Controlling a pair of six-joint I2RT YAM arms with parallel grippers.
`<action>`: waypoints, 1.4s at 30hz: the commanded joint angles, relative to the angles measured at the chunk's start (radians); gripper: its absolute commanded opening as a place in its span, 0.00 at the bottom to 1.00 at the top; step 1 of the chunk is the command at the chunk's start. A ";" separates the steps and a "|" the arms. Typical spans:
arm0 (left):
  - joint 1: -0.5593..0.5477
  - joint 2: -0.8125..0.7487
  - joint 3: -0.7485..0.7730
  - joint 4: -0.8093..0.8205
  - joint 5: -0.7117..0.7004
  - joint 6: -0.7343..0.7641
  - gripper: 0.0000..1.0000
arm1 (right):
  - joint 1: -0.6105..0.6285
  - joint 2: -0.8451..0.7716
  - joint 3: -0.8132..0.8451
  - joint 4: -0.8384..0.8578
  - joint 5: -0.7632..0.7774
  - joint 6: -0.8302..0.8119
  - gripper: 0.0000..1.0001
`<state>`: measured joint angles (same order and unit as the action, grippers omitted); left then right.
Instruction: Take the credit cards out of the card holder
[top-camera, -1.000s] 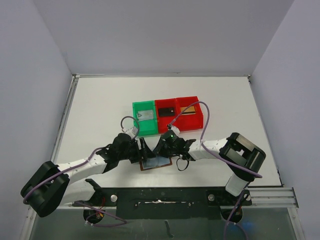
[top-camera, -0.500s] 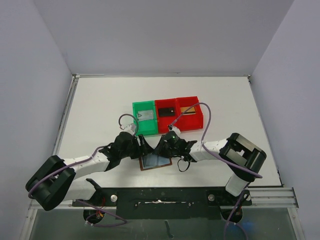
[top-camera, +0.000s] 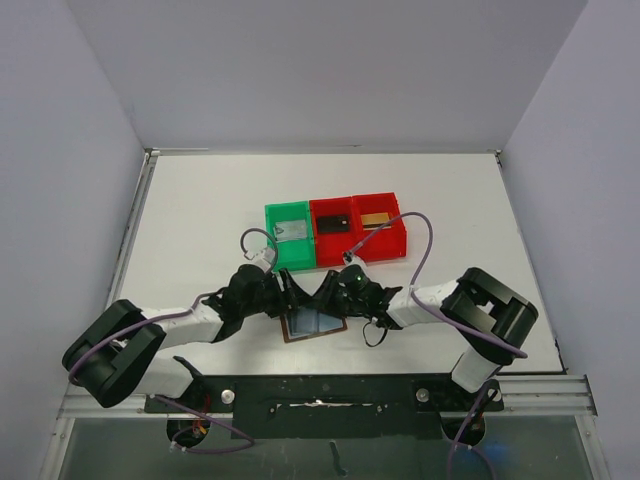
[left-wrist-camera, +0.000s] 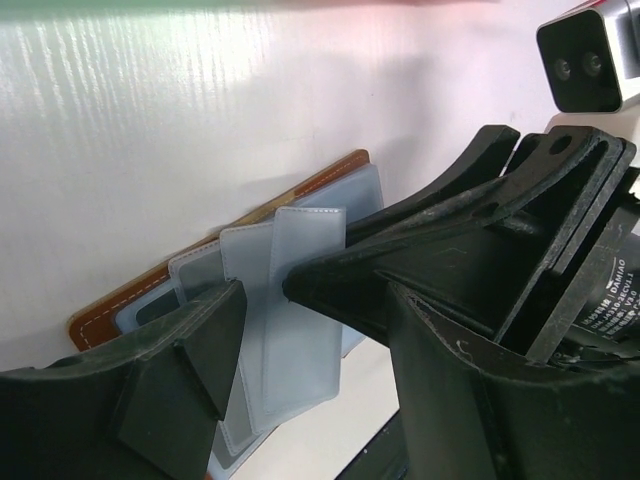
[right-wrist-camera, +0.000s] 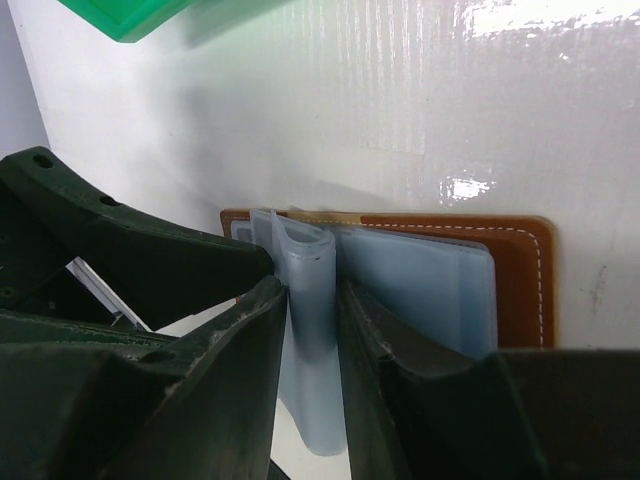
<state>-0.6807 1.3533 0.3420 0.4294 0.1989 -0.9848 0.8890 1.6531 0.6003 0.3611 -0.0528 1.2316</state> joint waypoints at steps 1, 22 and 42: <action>-0.008 0.016 -0.020 0.045 0.056 -0.027 0.57 | -0.005 -0.017 -0.045 -0.043 -0.024 -0.015 0.32; 0.005 -0.034 -0.050 0.060 0.056 -0.077 0.53 | 0.043 0.064 0.132 -0.333 0.064 -0.106 0.22; 0.054 -0.197 0.023 -0.269 -0.015 0.047 0.56 | -0.103 0.025 -0.193 0.273 -0.181 0.072 0.23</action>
<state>-0.6327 1.1366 0.3046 0.1638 0.1665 -0.9730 0.7959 1.6657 0.4343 0.6281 -0.2150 1.3167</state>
